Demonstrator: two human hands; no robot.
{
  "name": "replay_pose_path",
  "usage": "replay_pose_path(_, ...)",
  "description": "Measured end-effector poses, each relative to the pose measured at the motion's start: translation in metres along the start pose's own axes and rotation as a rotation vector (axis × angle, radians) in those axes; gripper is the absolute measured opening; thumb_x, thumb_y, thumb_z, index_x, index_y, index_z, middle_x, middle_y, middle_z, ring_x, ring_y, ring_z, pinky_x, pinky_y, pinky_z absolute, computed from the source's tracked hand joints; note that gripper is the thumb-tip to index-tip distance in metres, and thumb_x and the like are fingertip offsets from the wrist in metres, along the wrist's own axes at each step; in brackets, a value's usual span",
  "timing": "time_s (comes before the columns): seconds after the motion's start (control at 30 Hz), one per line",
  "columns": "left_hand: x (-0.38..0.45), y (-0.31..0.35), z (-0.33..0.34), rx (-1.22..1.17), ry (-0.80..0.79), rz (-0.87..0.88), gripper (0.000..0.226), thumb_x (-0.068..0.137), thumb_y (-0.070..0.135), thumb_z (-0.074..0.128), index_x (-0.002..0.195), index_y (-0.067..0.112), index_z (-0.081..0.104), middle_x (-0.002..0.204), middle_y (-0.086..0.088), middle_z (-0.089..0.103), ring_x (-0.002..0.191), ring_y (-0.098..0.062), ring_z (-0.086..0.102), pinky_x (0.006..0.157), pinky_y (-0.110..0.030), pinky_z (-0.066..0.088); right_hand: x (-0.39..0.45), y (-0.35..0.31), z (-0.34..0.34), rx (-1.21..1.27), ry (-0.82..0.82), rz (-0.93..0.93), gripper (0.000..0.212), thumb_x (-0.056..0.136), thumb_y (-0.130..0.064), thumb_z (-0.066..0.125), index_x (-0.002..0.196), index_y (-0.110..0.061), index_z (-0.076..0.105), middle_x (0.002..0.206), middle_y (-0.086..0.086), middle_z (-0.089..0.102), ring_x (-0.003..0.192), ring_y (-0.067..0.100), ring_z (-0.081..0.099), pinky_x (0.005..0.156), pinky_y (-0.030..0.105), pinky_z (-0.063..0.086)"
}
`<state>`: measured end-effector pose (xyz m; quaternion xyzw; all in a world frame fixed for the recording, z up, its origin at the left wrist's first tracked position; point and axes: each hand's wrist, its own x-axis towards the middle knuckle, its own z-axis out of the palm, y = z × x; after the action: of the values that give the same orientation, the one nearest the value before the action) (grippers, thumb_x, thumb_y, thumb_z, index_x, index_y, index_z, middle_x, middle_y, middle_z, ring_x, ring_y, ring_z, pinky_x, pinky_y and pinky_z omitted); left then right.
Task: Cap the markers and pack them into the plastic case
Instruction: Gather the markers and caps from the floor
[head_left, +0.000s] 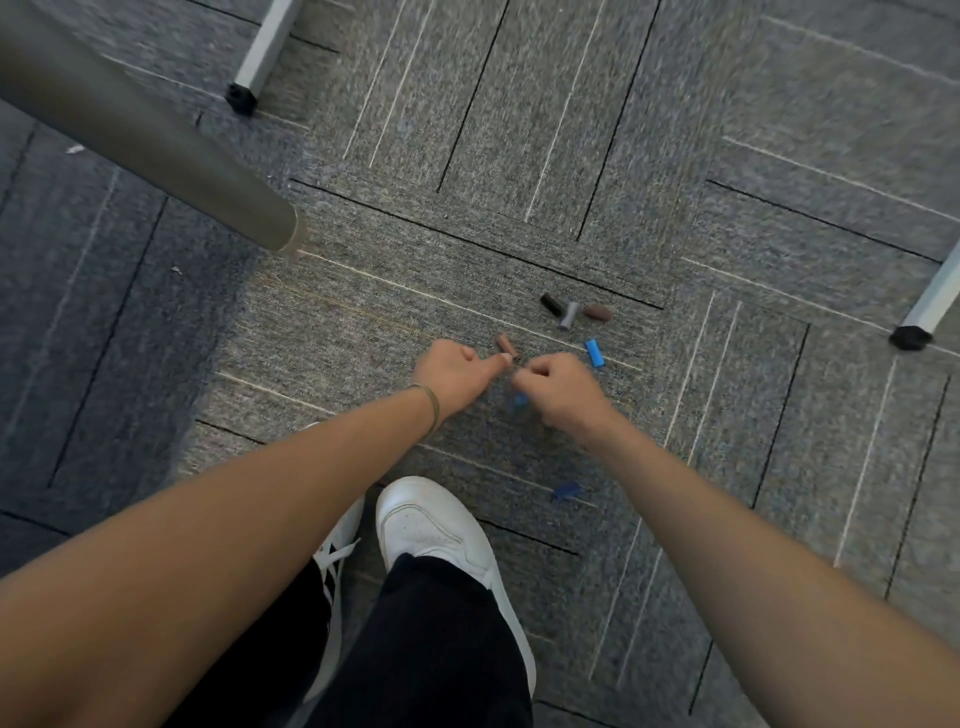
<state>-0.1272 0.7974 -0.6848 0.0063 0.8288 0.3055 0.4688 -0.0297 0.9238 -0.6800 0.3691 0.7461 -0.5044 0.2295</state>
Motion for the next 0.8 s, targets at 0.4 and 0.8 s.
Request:
replay_pose_path(0.4, 0.016, 0.041, 0.017, 0.525, 0.309, -0.045, 0.05, 0.079, 0.058, 0.073, 0.058, 0.017, 0.057, 0.057, 0.001, 0.058, 0.052, -0.015, 0.052, 0.049, -0.024, 0.032, -0.003, -0.014, -0.061, 0.524, -0.181, -0.015, 0.033, 0.085, -0.038, 0.047, 0.064, -0.014, 0.056, 0.063, 0.004, 0.059, 0.057, 0.019, 0.057, 0.055, 0.027, 0.045)
replay_pose_path(0.8, -0.007, 0.042, -0.008, -0.933, -0.353, -0.123, 0.045, 0.099, 0.041, 0.046, 0.062, 0.015, 0.049, 0.061, -0.004, 0.054, 0.047, -0.016, 0.046, 0.033, -0.019, 0.029, 0.043, -0.012, -0.067, -0.319, 0.307, 0.029, 0.039, 0.101, -0.042, 0.058, 0.077, -0.013, 0.068, 0.059, -0.005, 0.057, 0.047, 0.011, 0.046, 0.043, 0.019, 0.036)
